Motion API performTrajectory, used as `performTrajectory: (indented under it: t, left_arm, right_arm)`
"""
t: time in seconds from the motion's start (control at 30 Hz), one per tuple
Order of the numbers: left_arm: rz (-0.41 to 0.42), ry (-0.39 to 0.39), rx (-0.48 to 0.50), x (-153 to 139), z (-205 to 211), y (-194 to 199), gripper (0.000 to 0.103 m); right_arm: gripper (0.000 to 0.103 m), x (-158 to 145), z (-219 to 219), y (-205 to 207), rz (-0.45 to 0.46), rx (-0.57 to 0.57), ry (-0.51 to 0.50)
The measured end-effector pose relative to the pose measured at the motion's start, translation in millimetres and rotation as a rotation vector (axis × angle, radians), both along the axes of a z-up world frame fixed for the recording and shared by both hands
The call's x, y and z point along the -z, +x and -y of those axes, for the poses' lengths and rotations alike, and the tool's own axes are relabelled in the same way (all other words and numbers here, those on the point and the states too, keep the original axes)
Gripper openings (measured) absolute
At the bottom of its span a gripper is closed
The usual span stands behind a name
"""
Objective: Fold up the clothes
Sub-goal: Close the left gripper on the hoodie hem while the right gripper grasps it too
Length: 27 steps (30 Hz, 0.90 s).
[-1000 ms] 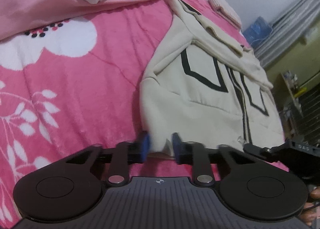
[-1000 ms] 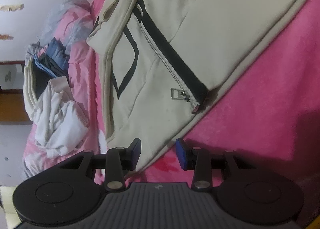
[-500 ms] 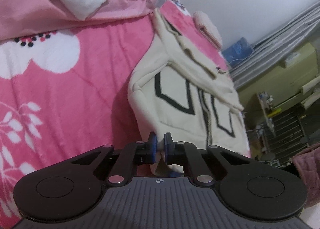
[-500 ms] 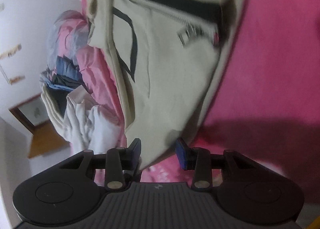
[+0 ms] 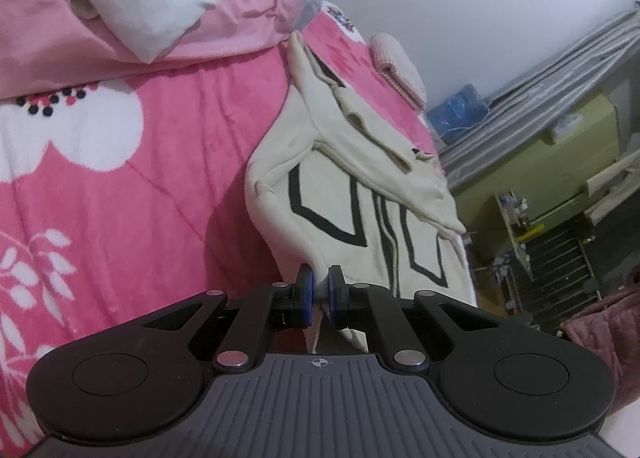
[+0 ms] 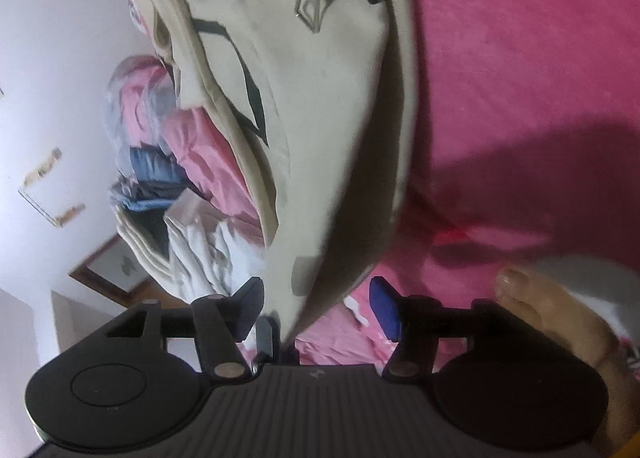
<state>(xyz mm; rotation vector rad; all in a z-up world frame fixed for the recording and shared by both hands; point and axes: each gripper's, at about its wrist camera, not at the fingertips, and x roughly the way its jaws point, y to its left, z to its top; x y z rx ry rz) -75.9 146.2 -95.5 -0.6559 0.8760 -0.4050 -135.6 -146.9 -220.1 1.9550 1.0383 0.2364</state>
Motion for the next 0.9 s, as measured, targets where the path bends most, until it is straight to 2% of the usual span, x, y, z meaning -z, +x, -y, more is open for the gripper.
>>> performTrajectory:
  t: [0.13,0.17,0.2,0.23,0.3,0.4,0.43,0.5,0.57,0.7,0.9]
  left_arm:
    - [0.004,0.002,0.013,-1.4,3.4,-0.5,0.005]
    - [0.002,-0.001,0.011,-0.7,2.8,-0.3,0.005]
    - [-0.002,-0.006,0.009,0.2,1.6,-0.2,0.005]
    - [-0.005,-0.011,0.006,1.2,0.3,-0.2,0.005]
    - [-0.018,-0.036,-0.001,3.9,-2.5,0.3,0.006]
    - [-0.037,-0.075,-0.011,7.6,-6.4,0.7,0.008]
    - [-0.043,-0.089,-0.015,8.9,-7.7,0.8,0.01]
    - [-0.04,-0.099,-0.018,9.3,-8.6,0.8,0.03]
    - [-0.051,-0.11,-0.036,12.2,-10.2,2.0,0.042]
    - [-0.119,-0.173,-0.077,27.5,-15.3,11.5,0.049]
    - [-0.214,-0.272,-0.076,56.7,-14.4,34.3,0.052]
  right_arm:
    - [0.06,4.5,-0.9,11.0,0.016,0.027,-0.005]
    - [0.057,5.1,-1.2,12.7,0.02,0.035,-0.004]
    - [0.048,4.9,-1.2,14.0,0.025,0.035,-0.012]
    - [0.045,3.7,-0.9,14.6,0.036,0.034,-0.021]
    - [0.026,1.0,-0.3,15.7,0.061,0.03,-0.036]
    - [0.012,-7.0,1.4,18.2,0.104,0.019,-0.079]
    - [0.011,-10.5,1.9,19.8,0.122,0.013,-0.1]
    - [0.01,-14.1,3.5,19.5,0.138,0.004,-0.122]
    - [0.009,-15.9,4.4,19.0,0.144,-0.004,-0.136]
    - [0.009,-14.9,3.7,18.6,0.137,-0.011,-0.142]
    - [0.009,-16.1,3.3,18.1,0.156,-0.018,-0.151]
